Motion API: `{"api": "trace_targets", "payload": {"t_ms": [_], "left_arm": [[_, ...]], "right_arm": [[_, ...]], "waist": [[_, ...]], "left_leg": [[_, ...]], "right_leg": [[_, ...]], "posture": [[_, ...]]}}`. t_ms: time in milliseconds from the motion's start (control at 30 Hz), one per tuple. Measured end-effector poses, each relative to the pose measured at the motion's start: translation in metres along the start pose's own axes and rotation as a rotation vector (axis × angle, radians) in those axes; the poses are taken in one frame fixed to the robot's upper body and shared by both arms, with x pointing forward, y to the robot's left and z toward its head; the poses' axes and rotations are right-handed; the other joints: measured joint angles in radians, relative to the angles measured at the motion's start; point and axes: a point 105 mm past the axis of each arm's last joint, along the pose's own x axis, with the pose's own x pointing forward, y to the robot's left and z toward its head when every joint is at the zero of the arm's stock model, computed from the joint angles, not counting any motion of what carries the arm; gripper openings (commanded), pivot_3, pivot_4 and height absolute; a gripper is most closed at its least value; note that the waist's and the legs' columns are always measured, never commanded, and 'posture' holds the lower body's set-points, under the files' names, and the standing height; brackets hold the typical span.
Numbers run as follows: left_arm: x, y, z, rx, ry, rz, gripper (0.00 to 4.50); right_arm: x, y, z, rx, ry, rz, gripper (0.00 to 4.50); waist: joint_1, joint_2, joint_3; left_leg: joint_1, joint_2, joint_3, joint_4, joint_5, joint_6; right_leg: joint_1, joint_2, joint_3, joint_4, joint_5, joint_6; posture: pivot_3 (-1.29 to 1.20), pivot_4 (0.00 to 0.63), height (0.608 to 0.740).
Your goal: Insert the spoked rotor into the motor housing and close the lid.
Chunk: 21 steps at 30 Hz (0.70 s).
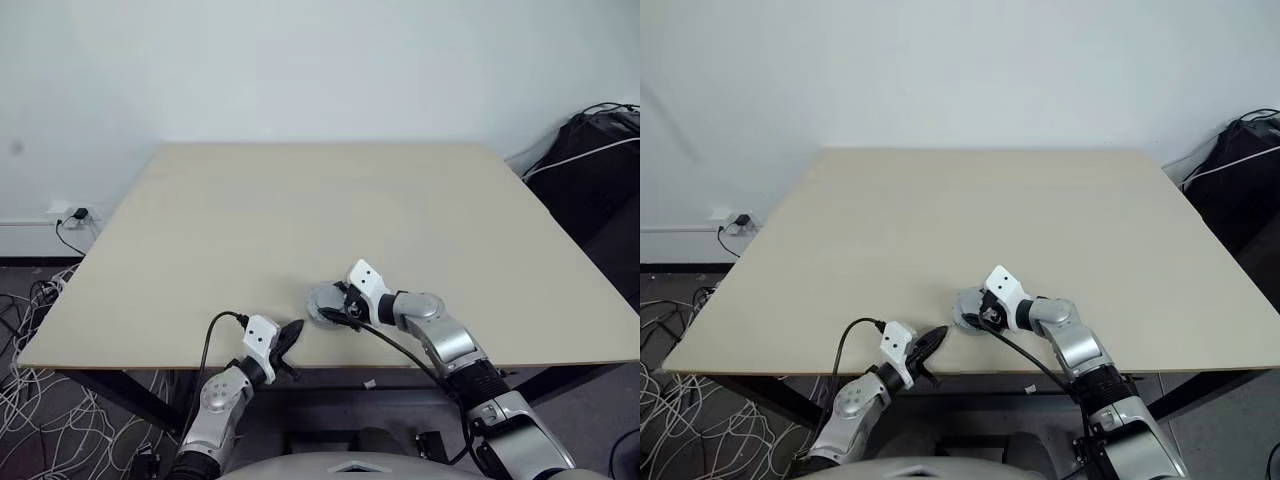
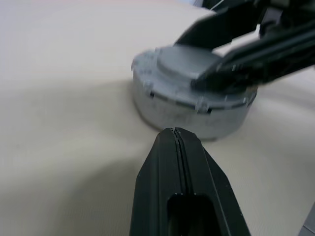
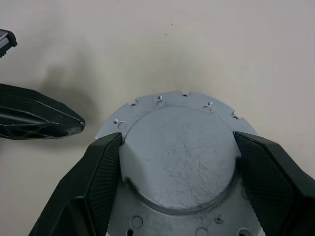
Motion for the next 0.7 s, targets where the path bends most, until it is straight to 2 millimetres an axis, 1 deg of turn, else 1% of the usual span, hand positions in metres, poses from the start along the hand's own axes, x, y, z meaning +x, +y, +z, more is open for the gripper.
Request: {"api": "trace_targets", "payload": {"t_ms": [133,233,400,500,600,700], "left_arm": [[0.000,0.000,-0.001,0.009,-0.013,-0.006,0.00],[-0.003,-0.002,-0.002,0.008,-0.023,0.000,0.00],[-0.018,-0.016,-0.005,0.008,-0.034,0.009,0.00],[-0.029,-0.026,-0.018,-0.015,0.005,0.010,0.00],[-0.026,-0.027,-0.014,-0.006,0.000,0.004,0.00],[-0.017,-0.021,-0.005,0.011,-0.025,0.008,0.00]], "right_arm": [[0.000,0.000,-0.001,-0.003,0.004,-0.003,3.28],[-0.001,0.000,-0.001,-0.005,0.006,0.003,3.28],[-0.003,0.000,-0.001,-0.011,0.010,0.017,3.28],[-0.004,-0.001,-0.001,-0.014,0.012,0.018,3.28],[-0.005,-0.003,-0.001,-0.014,0.018,0.017,3.28],[-0.005,-0.003,-0.001,-0.012,0.019,0.016,3.28]], "waist": [[0.002,0.000,-0.001],[0.002,0.001,-0.001],[0.002,0.001,-0.002],[0.005,0.000,-0.001],[0.013,0.000,-0.001],[0.015,-0.001,0.000]], "left_leg": [[0.000,0.000,0.000,0.000,0.000,0.001],[0.000,0.000,0.000,0.000,0.000,0.001],[-0.001,0.000,0.000,-0.001,-0.001,0.003],[-0.001,-0.001,0.000,-0.001,-0.001,0.003],[-0.001,-0.001,0.001,0.000,-0.001,0.003],[-0.001,0.000,0.001,0.000,-0.001,0.003]], "right_leg": [[0.000,-0.001,-0.001,0.000,0.000,0.000],[0.000,-0.001,-0.001,0.000,0.000,0.000],[0.000,-0.001,0.000,-0.003,-0.001,-0.001],[0.000,-0.002,-0.001,-0.003,-0.001,-0.001],[0.001,-0.004,-0.003,-0.002,-0.001,-0.001],[0.000,-0.004,-0.005,-0.002,0.000,0.000]], "posture": [[0.00,0.000,0.740],[0.00,0.000,0.740],[0.00,0.000,0.740],[0.00,0.000,0.740],[0.00,0.000,0.740],[0.00,0.000,0.740]]}}
